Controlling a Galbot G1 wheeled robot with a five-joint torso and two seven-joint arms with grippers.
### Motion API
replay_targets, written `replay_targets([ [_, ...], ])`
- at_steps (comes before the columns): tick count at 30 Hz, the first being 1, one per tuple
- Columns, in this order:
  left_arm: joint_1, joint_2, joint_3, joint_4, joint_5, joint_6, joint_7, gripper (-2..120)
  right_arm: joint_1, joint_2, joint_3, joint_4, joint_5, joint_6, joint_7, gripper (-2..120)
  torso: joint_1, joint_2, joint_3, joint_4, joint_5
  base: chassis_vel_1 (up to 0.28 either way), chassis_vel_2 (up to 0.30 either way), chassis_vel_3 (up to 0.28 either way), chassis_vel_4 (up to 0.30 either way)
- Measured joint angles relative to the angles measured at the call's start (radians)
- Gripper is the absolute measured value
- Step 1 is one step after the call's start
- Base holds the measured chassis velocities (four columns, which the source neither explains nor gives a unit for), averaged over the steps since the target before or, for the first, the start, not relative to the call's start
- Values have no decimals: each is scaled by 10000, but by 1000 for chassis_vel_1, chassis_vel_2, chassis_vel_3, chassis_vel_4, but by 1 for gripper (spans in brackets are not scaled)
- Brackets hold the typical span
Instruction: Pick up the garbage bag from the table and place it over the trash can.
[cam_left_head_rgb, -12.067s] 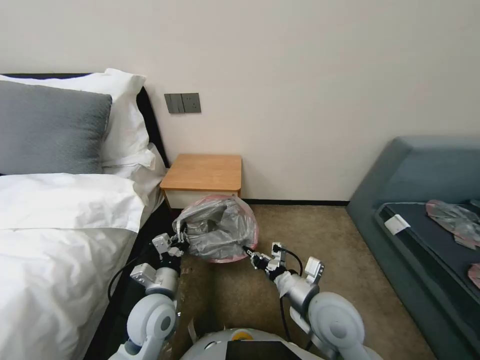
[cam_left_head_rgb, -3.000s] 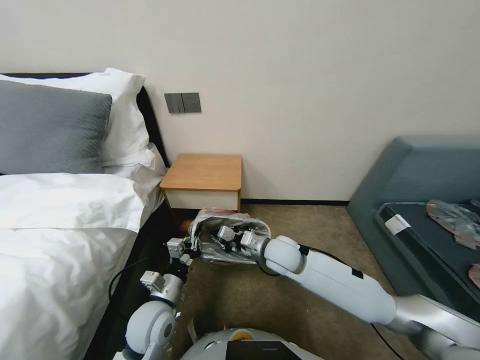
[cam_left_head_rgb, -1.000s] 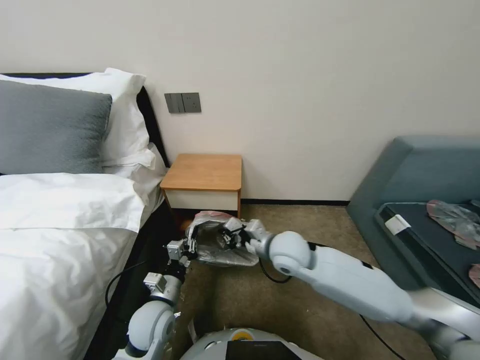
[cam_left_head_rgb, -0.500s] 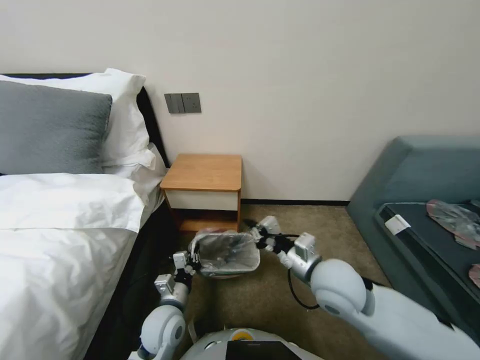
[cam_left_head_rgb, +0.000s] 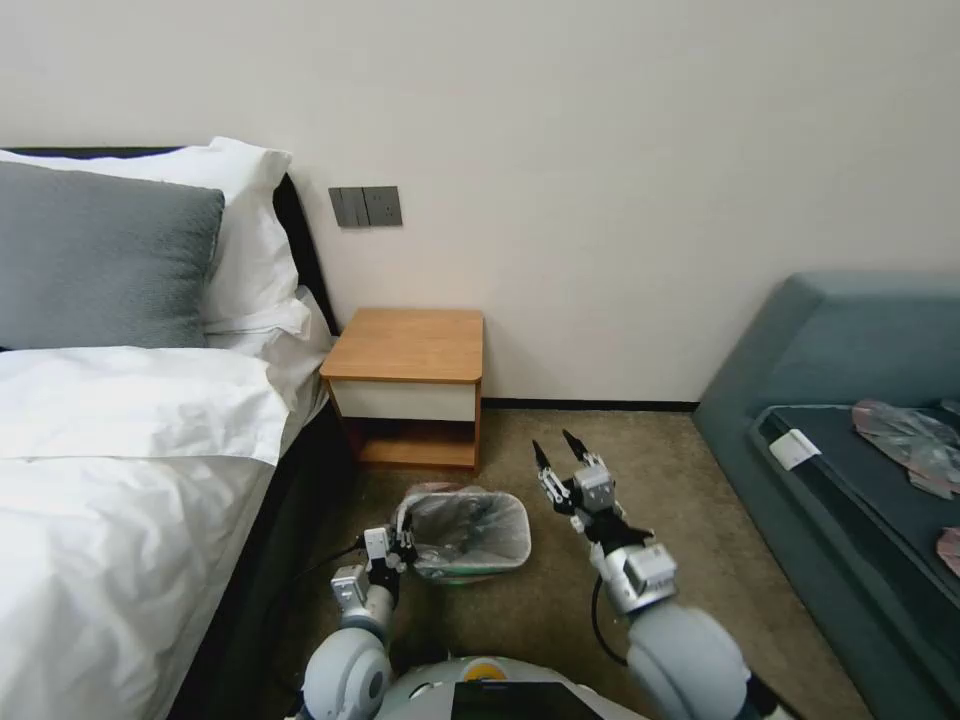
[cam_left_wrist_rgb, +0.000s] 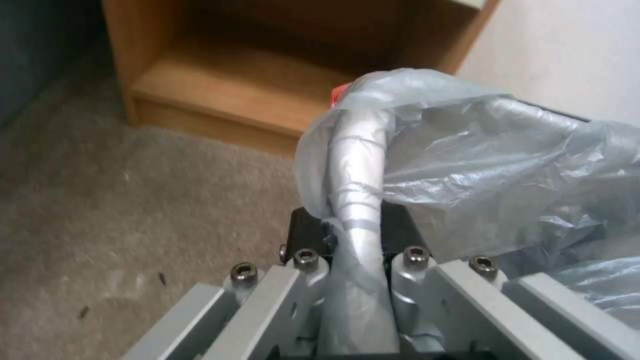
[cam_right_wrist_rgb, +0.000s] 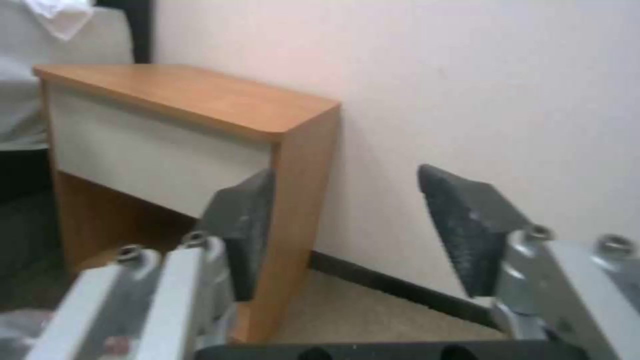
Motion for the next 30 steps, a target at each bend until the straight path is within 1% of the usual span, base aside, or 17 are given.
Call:
replay_targets([
  [2,10,15,172,55,14,2,-43,5,-172,262,62,-103,-266,273,-3,68,0,0,0,0,-1,0,0,0,0],
  [3,-3,15,316,127,64,2,-82,5,-188,444,97,-169,-370,407,0,76,0,0,0,2,0,0,0,0,0],
  [4,-19,13,399,163,81,2,-98,5,-169,531,98,-192,-384,426,2,80,0,0,0,2,0,0,0,0,0],
  [5,-19,13,399,163,81,2,-98,5,-169,531,98,-192,-384,426,2,80,0,0,0,2,0,0,0,0,0],
  [8,-85,3,586,295,138,-7,-177,5,-11,670,99,-233,-379,430,7,92,1,0,1,2,1,0,0,0,0],
  [9,-85,3,586,295,138,-7,-177,5,-11,670,99,-233,-379,430,7,92,1,0,1,2,1,0,0,0,0],
  [10,-121,-5,631,367,192,-25,-241,5,35,686,101,-251,-368,430,9,97,0,1,0,2,2,0,0,0,0],
  [12,-188,-16,678,483,288,-36,-372,5,72,697,125,-273,-343,420,13,100,0,1,0,2,4,0,0,0,0],
  [16,-236,-14,677,533,381,70,-403,5,82,710,157,-280,-297,404,19,100,0,2,0,3,5,0,0,0,0],
  [18,-276,6,660,566,518,163,-403,15,78,744,174,-298,-261,384,22,100,0,1,0,2,5,0,0,0,0],
  [19,-276,6,660,566,518,163,-403,15,78,744,174,-298,-261,384,22,100,0,1,0,2,5,0,0,0,0],
  [22,-299,46,615,558,703,201,-382,25,70,798,141,-302,-240,357,21,100,0,1,1,0,0,0,0,0,0],
  [23,-300,76,566,515,784,227,-375,31,69,818,105,-303,-235,339,19,100,0,0,2,-1,-3,0,0,0,0],
  [24,-300,76,566,515,784,227,-375,31,69,818,105,-303,-235,339,19,100,0,0,2,-1,-3,0,0,0,0],
  [27,-313,136,362,440,1223,193,-250,49,65,869,43,-329,-229,324,19,100,0,0,2,-1,-3,0,0,0,0],
  [28,-313,136,362,440,1223,193,-250,49,65,869,43,-329,-229,324,19,100,0,0,2,-1,-3,0,0,0,0],
  [30,-313,165,238,339,1369,122,-198,57,-6,891,10,-328,-224,317,20,100,0,0,2,-2,-2,0,0,0,0],
])
